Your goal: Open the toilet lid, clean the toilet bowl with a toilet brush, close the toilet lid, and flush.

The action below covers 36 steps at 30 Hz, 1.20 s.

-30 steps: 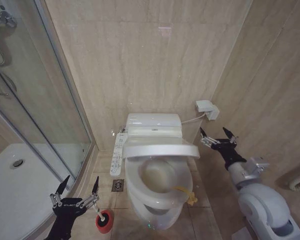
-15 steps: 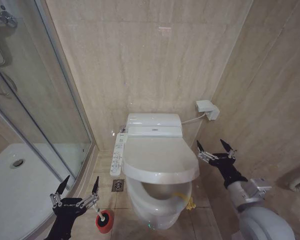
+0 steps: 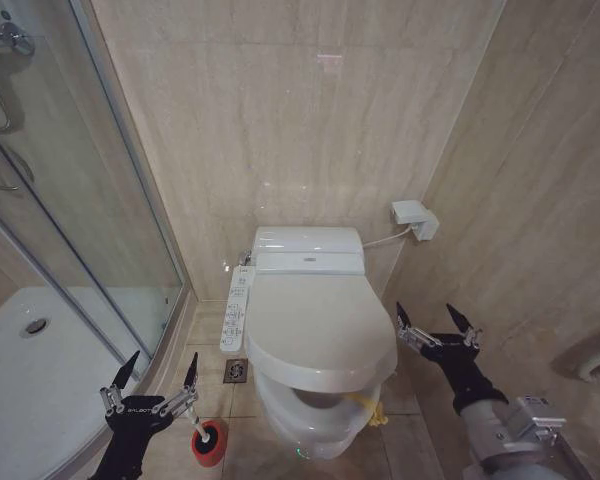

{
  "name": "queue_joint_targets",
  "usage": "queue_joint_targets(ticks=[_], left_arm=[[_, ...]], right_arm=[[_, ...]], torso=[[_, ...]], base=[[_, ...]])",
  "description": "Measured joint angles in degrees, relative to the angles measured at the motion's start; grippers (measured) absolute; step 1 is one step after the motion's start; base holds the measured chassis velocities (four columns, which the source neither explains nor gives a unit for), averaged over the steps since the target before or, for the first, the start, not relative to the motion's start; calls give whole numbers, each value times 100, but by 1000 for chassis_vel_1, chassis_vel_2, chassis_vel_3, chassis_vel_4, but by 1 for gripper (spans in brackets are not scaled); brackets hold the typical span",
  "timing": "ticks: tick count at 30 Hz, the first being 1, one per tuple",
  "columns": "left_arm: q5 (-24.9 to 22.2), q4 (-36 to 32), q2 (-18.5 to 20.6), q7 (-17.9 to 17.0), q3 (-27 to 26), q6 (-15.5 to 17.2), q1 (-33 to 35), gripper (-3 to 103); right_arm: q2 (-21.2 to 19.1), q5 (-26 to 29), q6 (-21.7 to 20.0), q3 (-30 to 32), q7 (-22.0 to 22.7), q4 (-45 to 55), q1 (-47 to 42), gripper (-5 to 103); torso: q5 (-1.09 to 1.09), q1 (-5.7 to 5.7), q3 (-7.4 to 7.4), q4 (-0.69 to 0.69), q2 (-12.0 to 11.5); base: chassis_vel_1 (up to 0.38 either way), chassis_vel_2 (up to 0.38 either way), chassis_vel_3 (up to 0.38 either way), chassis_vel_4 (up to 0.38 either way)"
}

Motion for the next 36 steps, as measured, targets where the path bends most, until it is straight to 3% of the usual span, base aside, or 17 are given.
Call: queue_joint_targets(ticks=[21, 36], left_arm=[[0, 0, 0, 0, 0, 0, 0, 100], [0, 0, 0, 0, 0, 0, 0, 100]], right_arm=[[267, -65, -23, 20, 76, 2, -290, 100], [81, 221, 10, 456, 88, -5, -73, 100]], torso=[[1, 0, 0, 0, 0], [1, 0, 0, 0, 0]], base=[[0, 0, 0, 0], [0, 0, 0, 0]])
